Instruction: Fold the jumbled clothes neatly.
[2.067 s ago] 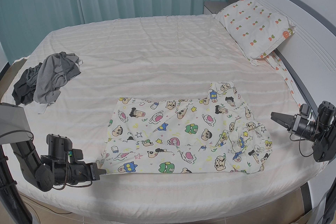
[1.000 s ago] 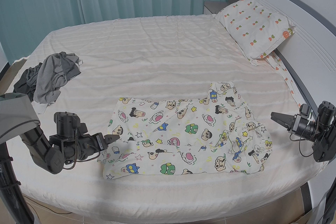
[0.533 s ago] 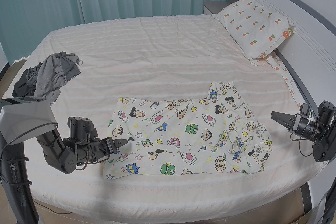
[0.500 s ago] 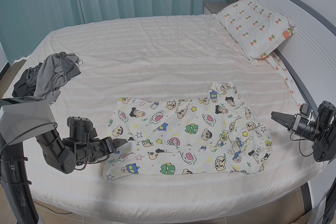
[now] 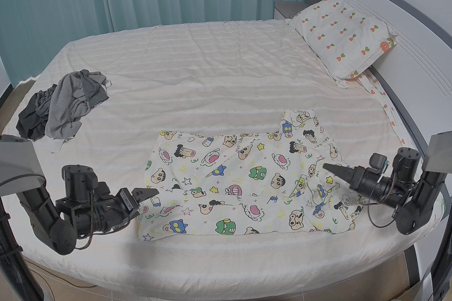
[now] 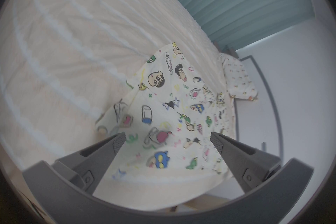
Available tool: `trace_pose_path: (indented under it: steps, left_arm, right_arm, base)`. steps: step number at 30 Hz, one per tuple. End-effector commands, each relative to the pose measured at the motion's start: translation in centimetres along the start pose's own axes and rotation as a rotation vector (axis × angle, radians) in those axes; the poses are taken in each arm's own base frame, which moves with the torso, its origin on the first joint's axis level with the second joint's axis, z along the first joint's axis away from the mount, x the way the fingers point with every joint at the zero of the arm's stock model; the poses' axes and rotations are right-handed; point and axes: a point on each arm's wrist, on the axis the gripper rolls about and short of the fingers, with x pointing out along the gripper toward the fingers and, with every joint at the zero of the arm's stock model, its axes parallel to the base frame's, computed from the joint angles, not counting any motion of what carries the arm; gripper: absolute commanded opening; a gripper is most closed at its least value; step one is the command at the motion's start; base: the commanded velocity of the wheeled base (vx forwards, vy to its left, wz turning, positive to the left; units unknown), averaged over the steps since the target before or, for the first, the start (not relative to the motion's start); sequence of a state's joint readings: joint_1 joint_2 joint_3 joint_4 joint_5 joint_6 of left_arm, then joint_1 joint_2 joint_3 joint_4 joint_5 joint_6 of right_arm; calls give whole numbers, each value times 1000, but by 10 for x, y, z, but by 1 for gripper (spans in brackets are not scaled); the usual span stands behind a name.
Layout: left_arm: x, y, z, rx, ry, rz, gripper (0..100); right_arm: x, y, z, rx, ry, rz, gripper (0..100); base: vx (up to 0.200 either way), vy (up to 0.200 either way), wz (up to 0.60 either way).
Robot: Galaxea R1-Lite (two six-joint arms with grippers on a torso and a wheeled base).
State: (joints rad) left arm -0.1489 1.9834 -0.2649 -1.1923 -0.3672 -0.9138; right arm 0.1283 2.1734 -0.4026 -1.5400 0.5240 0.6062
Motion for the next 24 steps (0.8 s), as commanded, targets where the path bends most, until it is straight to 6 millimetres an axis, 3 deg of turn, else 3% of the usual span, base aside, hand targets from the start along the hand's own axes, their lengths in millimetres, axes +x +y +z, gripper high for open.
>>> trace_pose_path:
  steps: [1,6,12,15,20,24]
  left_arm:
    - [-28,7,-13,-104,36,-52,100]
    - [-24,15,-17,-122,75,-41,100]
    - [-23,23,-20,-131,75,-26,100]
    - [-23,25,-23,-134,83,-21,100]
    - [-22,26,-24,-138,87,-14,100]
    - [-21,28,-24,-139,93,-9,100]
  right_arm:
    - [41,21,-39,-4,113,-12,100]
    - [49,18,-39,-15,47,-118,100]
    - [39,2,-23,-22,-1,-236,100]
    - [39,-1,-27,-26,-64,-346,100]
    - [29,4,-25,-60,-148,-350,100]
    - [17,-1,-40,-101,-91,-385,100]
  base:
    - [0,0,0]
    - [0,0,0]
    - [0,0,0]
    - [0,0,0]
    - [0,0,0]
    - [0,0,0]
